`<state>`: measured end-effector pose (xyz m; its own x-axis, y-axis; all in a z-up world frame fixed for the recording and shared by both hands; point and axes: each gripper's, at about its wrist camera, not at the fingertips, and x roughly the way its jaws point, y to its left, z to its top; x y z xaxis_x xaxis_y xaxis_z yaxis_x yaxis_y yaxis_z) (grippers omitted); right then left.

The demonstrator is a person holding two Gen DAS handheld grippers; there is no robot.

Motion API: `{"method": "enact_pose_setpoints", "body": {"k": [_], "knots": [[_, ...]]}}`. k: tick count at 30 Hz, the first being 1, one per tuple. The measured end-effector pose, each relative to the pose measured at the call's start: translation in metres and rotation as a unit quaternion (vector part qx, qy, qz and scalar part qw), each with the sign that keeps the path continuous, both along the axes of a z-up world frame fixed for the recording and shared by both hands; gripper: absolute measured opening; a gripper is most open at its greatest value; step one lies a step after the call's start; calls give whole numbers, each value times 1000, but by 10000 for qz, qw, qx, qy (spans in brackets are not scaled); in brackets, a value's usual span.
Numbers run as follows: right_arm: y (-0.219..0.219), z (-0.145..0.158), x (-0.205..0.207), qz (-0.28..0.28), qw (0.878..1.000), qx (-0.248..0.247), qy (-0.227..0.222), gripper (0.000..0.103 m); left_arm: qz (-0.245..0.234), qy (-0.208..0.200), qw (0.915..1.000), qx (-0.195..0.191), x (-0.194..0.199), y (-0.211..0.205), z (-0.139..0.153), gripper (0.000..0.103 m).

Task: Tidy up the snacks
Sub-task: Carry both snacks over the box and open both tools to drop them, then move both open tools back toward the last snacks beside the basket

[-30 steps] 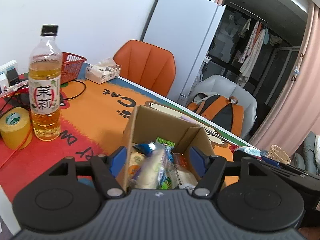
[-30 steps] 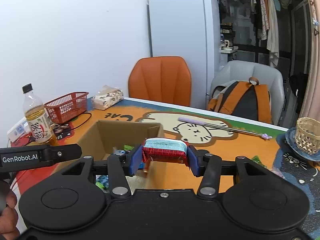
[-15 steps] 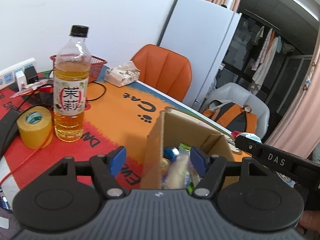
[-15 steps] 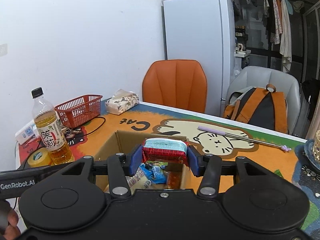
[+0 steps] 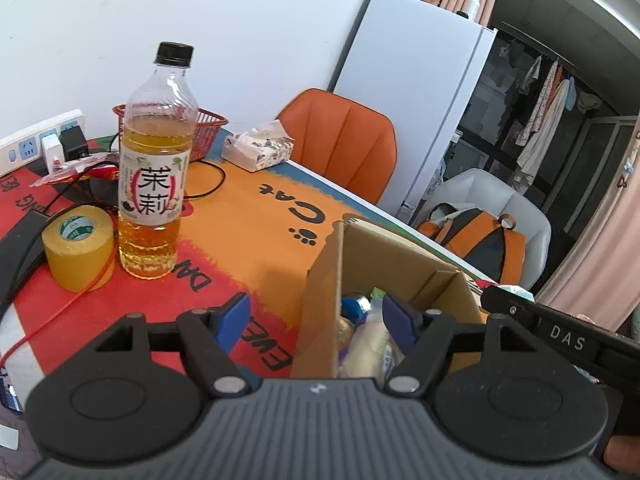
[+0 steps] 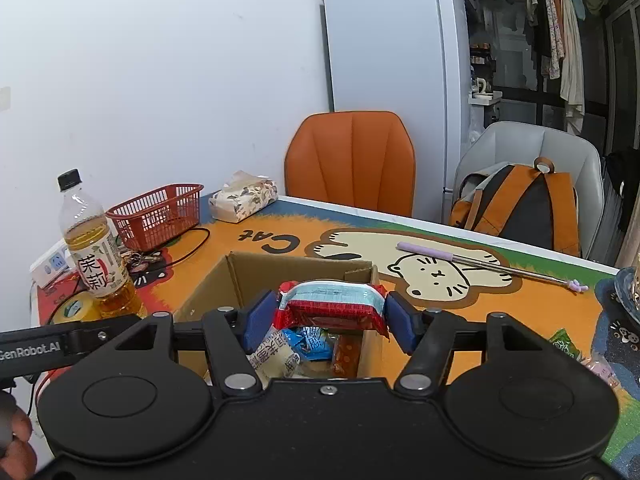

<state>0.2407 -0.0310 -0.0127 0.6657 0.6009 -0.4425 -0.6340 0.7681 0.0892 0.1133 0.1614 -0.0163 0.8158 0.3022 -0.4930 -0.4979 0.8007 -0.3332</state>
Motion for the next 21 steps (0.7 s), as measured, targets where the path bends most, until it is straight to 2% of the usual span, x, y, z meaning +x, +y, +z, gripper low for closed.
{"method": "enact_pose_setpoints", "body": {"k": [5,7,9,11,21], "knots": [[6,2,5,100,9999,46,-59,61,-60,8,10000,74,-1,-6,1,72],[8,3,6,166,9998,88,-41,65,-29,3,10000,84,-3,-6,1,72],[6,3,3,246,9994,213,-113,90,23,17,10000,77,-4,-4,1,72],[3,3,-2,265,9989,279,-254,97,42,18,10000,63,-4,-3,1,72],[-25,3,8,-98,9997,218,-98,97,-124,28,9999,97,8,-16,3,73]]}}
